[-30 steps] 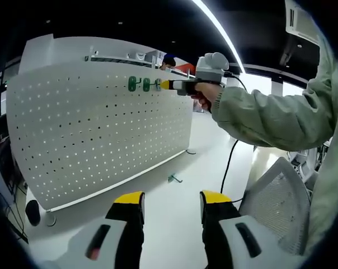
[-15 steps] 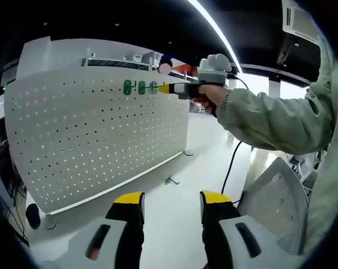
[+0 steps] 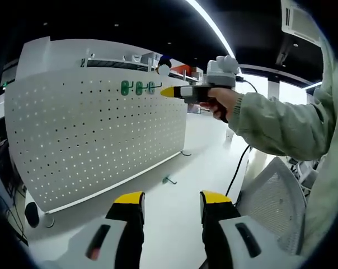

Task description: Insert the hook assembly into the mounting plate slot until the hook locks in place.

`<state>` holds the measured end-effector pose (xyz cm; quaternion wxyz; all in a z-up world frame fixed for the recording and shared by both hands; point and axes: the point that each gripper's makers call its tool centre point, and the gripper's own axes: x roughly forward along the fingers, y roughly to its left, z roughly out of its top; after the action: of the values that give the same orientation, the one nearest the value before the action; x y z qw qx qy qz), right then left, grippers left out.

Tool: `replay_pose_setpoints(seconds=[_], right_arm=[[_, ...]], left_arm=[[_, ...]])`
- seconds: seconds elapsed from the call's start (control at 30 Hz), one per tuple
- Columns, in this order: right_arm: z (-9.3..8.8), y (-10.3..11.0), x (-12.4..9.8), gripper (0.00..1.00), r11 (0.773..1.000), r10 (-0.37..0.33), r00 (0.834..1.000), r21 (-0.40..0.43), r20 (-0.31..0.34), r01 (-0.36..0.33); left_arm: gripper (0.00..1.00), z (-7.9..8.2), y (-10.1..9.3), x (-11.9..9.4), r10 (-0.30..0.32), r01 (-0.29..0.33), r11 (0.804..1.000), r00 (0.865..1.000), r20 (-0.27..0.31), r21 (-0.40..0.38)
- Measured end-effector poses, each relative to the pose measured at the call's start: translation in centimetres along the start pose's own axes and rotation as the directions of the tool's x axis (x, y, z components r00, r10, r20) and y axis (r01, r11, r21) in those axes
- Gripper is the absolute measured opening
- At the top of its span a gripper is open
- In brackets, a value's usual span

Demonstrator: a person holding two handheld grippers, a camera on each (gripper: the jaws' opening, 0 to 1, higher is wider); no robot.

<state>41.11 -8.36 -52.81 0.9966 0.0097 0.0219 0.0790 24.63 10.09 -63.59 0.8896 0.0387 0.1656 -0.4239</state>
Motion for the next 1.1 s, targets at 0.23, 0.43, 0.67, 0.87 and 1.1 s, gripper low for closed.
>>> replay_pose_setpoints(seconds=[0.23,0.43,0.67,0.87,1.1], right_arm=[[-1.7,0.7,-1.3,0.39,1.000,0.017,0.999,0.005,-0.034,-0.017],[-3.1,1.2,-2.4,0.39,0.999,0.031,0.997,0.026,-0.069,-0.029],[-3.5,1.9,-3.3,0.40,0.999,0.049,0.996,0.025,-0.081,-0.047],[-4.8,2.7,-4.9,0.40,0.997,0.076,0.991,0.038,-0.112,-0.072],[-6.1,3.4,-6.3,0.41,0.995,0.097,0.985,0.046,-0.144,-0.091]], left_arm=[[0.41,0.2,-0.3,-0.2,-0.004,0.004,1.000,1.000,0.007,0.004],[0.41,0.3,-0.6,-0.4,-0.003,0.003,1.000,1.000,0.010,0.006],[0.41,0.4,-0.9,-0.7,-0.006,0.006,1.000,1.000,0.014,0.012],[0.41,0.5,-0.9,-0.8,-0.008,0.007,1.000,1.000,0.017,0.013],[0.41,0.4,-1.0,-0.7,-0.015,0.015,1.000,1.000,0.013,0.014]])
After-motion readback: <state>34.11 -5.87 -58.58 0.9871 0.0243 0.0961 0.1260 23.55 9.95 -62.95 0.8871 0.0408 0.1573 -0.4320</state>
